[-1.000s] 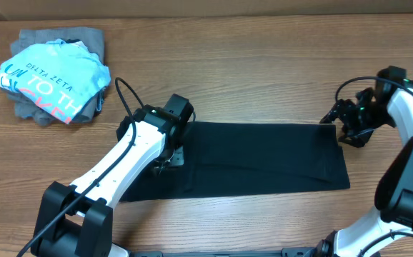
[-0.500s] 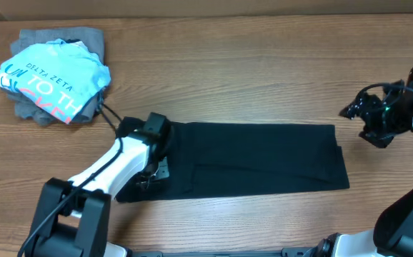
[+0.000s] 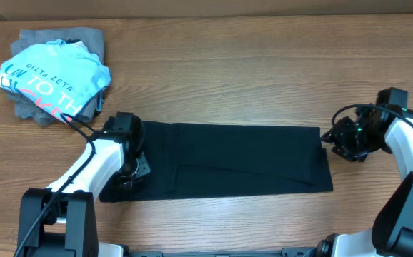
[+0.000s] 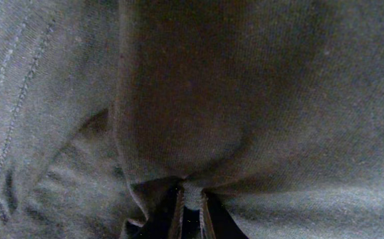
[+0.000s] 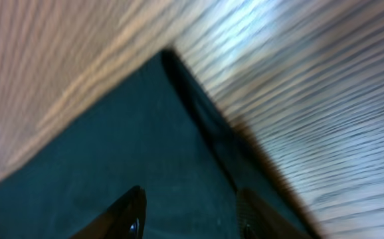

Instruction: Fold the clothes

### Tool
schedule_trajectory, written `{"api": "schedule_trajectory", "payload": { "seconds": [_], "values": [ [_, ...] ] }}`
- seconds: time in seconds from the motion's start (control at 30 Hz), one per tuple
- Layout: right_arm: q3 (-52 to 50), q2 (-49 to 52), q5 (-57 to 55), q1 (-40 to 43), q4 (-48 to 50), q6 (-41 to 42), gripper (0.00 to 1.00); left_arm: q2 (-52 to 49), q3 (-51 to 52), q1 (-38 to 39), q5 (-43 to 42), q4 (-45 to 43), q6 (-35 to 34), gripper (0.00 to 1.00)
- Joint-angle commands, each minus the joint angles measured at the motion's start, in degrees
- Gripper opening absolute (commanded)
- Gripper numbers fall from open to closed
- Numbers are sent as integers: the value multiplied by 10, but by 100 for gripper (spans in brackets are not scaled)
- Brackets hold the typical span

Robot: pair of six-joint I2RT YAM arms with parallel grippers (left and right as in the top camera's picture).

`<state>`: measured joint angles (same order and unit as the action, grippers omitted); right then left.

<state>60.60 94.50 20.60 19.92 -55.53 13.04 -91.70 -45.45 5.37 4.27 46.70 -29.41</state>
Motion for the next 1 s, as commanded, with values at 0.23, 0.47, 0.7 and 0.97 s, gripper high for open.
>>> {"api": "schedule_trajectory", "payload": {
  "seconds": [0.23, 0.47, 0.7, 0.97],
  "values": [
    [-45, 0, 15, -14, 64, -9, 48, -27, 33, -16, 43, -9, -4, 15],
    [-91, 0, 50, -36, 180, -11, 47, -27, 33, -16, 43, -8, -4, 15],
    [-102, 2, -41, -50, 212, 22, 47, -27, 33, -16, 43, -8, -3, 16],
    [-104, 15, -26, -54, 216, 22, 45, -27, 33, -16, 43, -9, -3, 16]
  ]
}}
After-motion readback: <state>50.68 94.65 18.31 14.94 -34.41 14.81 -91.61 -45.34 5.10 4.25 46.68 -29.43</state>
